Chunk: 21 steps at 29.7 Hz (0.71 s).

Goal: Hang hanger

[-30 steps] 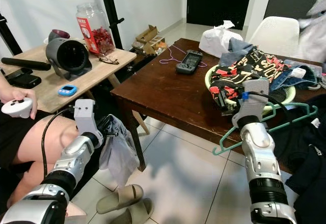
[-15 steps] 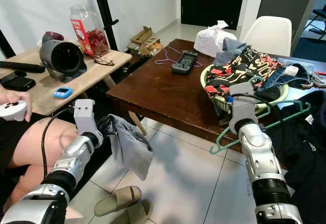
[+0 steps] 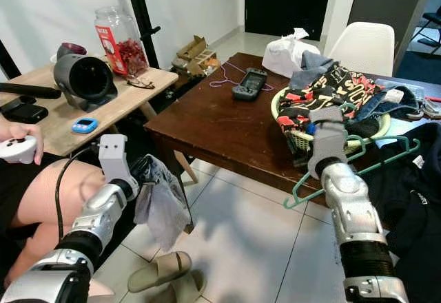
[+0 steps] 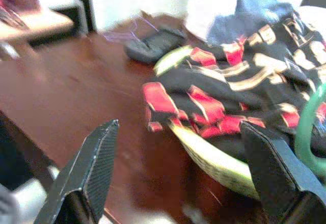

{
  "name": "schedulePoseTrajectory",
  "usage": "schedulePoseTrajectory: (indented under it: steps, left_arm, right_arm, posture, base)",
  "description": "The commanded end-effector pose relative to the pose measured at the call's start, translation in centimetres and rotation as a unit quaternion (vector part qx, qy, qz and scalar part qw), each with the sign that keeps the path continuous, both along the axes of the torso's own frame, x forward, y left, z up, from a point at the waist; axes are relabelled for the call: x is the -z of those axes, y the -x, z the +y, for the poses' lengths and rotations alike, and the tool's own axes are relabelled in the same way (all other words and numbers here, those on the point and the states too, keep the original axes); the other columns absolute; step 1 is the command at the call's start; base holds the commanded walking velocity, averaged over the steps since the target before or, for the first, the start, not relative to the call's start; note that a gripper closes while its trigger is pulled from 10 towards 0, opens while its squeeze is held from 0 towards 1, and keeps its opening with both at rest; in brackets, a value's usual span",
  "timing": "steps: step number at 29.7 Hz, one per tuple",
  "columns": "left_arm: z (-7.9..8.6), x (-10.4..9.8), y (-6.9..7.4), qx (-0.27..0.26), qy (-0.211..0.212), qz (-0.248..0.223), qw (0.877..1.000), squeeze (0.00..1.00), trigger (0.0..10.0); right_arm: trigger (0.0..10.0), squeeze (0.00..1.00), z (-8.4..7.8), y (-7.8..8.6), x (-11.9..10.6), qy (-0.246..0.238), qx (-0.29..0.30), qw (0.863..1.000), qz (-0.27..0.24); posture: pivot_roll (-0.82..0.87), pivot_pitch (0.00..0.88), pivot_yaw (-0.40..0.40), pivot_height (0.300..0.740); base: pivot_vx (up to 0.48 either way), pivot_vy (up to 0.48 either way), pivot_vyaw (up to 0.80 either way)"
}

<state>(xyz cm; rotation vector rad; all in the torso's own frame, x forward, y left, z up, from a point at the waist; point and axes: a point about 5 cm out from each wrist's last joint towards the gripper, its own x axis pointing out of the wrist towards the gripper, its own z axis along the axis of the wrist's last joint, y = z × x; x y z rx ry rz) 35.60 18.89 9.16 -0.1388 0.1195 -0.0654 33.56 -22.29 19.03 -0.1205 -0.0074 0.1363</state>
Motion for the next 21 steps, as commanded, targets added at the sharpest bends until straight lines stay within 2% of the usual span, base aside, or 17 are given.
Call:
schedulePoseTrajectory:
  steps: [1, 3, 5, 7, 9, 12, 13, 14, 16, 17, 18, 19, 21]
  left_arm:
    - [0.1, 0.3, 0.2, -0.002, 0.002, 0.002, 1.0, 0.0, 10.0]
    - [0.1, 0.3, 0.2, -0.002, 0.002, 0.002, 1.0, 0.0, 10.0]
    - [0.2, 0.3, 0.2, -0.002, 0.002, 0.002, 1.0, 0.0, 10.0]
    - [0.2, 0.3, 0.2, -0.002, 0.002, 0.002, 1.0, 0.0, 10.0]
    - [0.2, 0.3, 0.2, -0.002, 0.002, 0.002, 1.0, 0.0, 10.0]
    - [0.2, 0.3, 0.2, -0.002, 0.002, 0.002, 1.0, 0.0, 10.0]
    - [0.2, 0.3, 0.2, -0.002, 0.002, 0.002, 1.0, 0.0, 10.0]
    - [0.2, 0.3, 0.2, -0.002, 0.002, 0.003, 1.0, 0.0, 10.0]
    - [0.2, 0.3, 0.2, -0.002, 0.002, 0.003, 1.0, 0.0, 10.0]
    - [0.2, 0.3, 0.2, -0.002, 0.002, 0.002, 1.0, 0.0, 10.0]
    - [0.2, 0.3, 0.2, -0.002, 0.002, 0.002, 1.0, 0.0, 10.0]
    - [0.2, 0.3, 0.2, -0.001, 0.002, 0.002, 1.0, 0.0, 10.0]
    - [0.2, 0.3, 0.2, -0.001, 0.002, 0.003, 1.0, 0.0, 10.0]
  right_arm:
    - [10.0, 0.0, 0.3, 0.4, -1.5, -0.009, -0.041, 0.999, -0.009]
    - [10.0, 0.0, 0.3, 0.6, -1.9, -0.002, -0.052, 0.999, -0.008]
    - [10.0, 0.0, 0.5, 1.0, -1.8, 0.034, -0.073, 0.997, 0.02]
    - [10.0, 0.0, 0.5, 1.1, -1.7, 0.047, -0.079, 0.995, 0.033]
    - [10.0, 0.0, 0.5, 1.1, -1.7, 0.047, -0.079, 0.995, 0.033]
    - [10.0, 0.0, 0.0, 1.4, -1.0, 0.072, -0.071, 0.992, 0.076]
    - [10.0, 0.0, 0.0, 1.4, -1.0, 0.072, -0.071, 0.992, 0.076]
    - [10.0, 0.0, -0.5, 1.6, -0.5, 0.075, -0.057, 0.99, 0.104]
    - [10.0, 0.0, -0.5, 1.6, -0.5, 0.075, -0.057, 0.99, 0.104]
    - [10.0, 0.29, -1.1, 1.8, -0.1, 0.077, -0.04, 0.987, 0.132]
    - [10.0, 0.29, -1.1, 1.8, -0.1, 0.077, -0.04, 0.987, 0.132]
    - [10.0, 1.0, -1.7, 2.0, 0.0, 0.075, -0.024, 0.985, 0.15]
    - [10.0, 1.0, -2.1, 2.1, -0.1, 0.074, -0.014, 0.984, 0.16]
  posture:
    - [-0.01, 0.008, 0.042, 0.74]
    - [-0.01, 0.008, 0.042, 0.74]
    - [-0.01, 0.008, 0.045, 0.74]
    - [-0.01, 0.008, 0.045, 0.74]
    - [-0.01, 0.008, 0.045, 0.74]
    - [-0.01, 0.009, 0.045, 0.74]
    - [-0.01, 0.009, 0.045, 0.74]
    - [-0.01, 0.009, 0.045, 0.74]
    - [-0.01, 0.009, 0.045, 0.74]
    - [-0.01, 0.009, 0.046, 0.74]
    - [-0.01, 0.009, 0.046, 0.74]
    - [-0.01, 0.009, 0.046, 0.74]
    - [-0.01, 0.008, 0.048, 0.74]
  base:
    - [0.0, 0.0, 0.0]
    - [0.0, 0.0, 0.0]
    - [0.0, 0.0, 0.0]
    - [0.0, 0.0, 0.0]
    - [0.0, 0.0, 0.0]
    - [0.0, 0.0, 0.0]
    - [0.0, 0.0, 0.0]
    - [0.0, 0.0, 0.0]
    - [0.0, 0.0, 0.0]
    - [0.0, 0.0, 0.0]
    - [0.0, 0.0, 0.0]
    - [0.0, 0.0, 0.0]
    - [0.0, 0.0, 0.0]
